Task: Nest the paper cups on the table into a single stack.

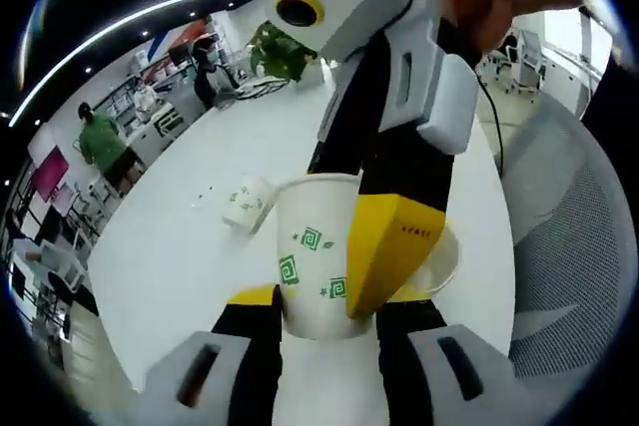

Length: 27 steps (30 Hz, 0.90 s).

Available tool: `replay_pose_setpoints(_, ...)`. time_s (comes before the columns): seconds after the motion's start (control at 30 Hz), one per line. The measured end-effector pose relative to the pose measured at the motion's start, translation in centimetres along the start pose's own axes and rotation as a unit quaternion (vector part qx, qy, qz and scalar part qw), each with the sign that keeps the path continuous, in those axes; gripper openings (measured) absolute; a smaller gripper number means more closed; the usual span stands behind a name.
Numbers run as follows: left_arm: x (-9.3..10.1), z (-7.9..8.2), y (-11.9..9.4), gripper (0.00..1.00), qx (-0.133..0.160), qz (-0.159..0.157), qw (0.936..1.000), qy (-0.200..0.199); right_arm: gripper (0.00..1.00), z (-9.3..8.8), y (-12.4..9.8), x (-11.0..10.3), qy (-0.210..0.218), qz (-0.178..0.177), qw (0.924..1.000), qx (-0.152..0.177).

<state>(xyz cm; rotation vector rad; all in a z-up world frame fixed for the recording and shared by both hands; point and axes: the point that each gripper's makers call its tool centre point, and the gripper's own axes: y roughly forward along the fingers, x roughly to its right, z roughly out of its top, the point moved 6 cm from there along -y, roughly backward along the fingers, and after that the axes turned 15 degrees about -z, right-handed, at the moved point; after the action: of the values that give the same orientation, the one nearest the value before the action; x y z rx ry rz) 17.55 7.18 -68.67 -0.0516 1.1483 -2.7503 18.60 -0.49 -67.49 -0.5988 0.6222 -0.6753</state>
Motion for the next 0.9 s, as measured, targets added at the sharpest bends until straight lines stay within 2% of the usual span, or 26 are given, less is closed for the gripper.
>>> replay_pose_setpoints(0.23, 0.9, 0.7, 0.2, 0.35, 0.009, -0.010, 0.9998, 0.015, 0.29, -0.5, 0.2, -0.8, 0.004, 0.009, 0.9998, -0.017)
replay_pose_setpoints(0.4, 1.1, 0.6, 0.3, 0.35, 0.002, -0.012, 0.9995, 0.028, 0.23, -0.9, 0.5, -0.8, 0.001, 0.012, 0.9995, -0.029)
replay_pose_setpoints(0.53, 1.4, 0.7, 0.3, 0.35, -0.003, -0.013, 0.9993, 0.036, 0.19, -1.1, 0.6, -1.0, 0.001, 0.017, 0.9993, -0.033)
replay_pose_setpoints(0.8, 1.3, 0.4, 0.6, 0.35, -0.006, -0.016, 0.9992, 0.037, 0.01, -1.4, 0.6, -2.0, -0.009, 0.027, 0.9991, -0.033)
replay_pose_setpoints(0.9, 1.2, 0.4, 0.7, 0.35, -0.006, -0.013, 0.9993, 0.034, 0.00, -1.4, 0.7, -1.8, -0.011, 0.024, 0.9991, -0.034)
